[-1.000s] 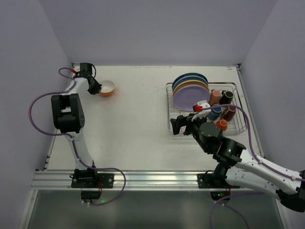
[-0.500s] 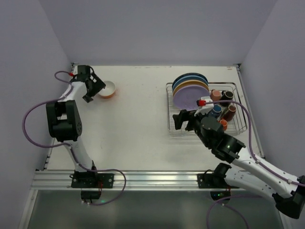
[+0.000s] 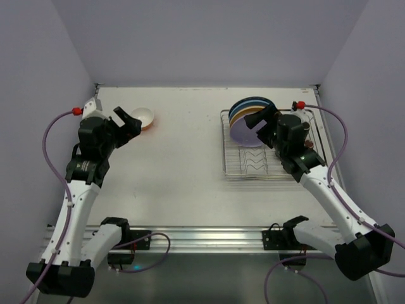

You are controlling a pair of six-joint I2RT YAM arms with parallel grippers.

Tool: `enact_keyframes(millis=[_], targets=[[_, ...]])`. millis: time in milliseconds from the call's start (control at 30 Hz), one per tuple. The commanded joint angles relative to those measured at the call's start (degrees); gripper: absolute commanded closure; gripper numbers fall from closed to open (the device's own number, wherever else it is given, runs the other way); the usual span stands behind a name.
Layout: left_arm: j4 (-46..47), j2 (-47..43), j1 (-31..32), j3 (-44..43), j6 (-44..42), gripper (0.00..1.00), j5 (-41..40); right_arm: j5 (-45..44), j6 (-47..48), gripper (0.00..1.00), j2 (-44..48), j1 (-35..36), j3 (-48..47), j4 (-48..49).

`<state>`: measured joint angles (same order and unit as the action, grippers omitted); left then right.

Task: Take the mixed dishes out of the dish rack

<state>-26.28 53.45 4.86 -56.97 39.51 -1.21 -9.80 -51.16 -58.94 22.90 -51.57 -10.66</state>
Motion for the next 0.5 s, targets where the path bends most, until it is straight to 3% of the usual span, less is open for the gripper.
enact_keyframes(millis=[0, 33, 67, 233, 467], targets=[[-5.4, -4.0, -0.4, 2.8, -8.8, 0.0, -1.4, -11.0, -19.1, 0.09, -2.9, -0.5, -7.4, -7.4], [-5.6, -6.1, -0.4, 3.4, -11.3, 0.0, -0.5, -13.1, -21.9, 0.18, -5.0, -0.7, -8.3, -9.1], [-6.1, -6.8, -0.4, 3.6, -12.8, 0.0, 0.2, -15.8, -26.1, 0.21, -5.9, -0.8, -9.0, -10.8], [-4.2, -10.4, -0.6, 9.5, -15.6, 0.0, -7.8, -16.7, -34.1, 0.26, -10.7, -2.2, -13.6, -14.0], [-5.1, -14.3, -0.9, 9.4, -15.3, 0.0, -9.7, -17.9, -43.8, 0.35, -12.7, -2.3, -13.2, -17.0]])
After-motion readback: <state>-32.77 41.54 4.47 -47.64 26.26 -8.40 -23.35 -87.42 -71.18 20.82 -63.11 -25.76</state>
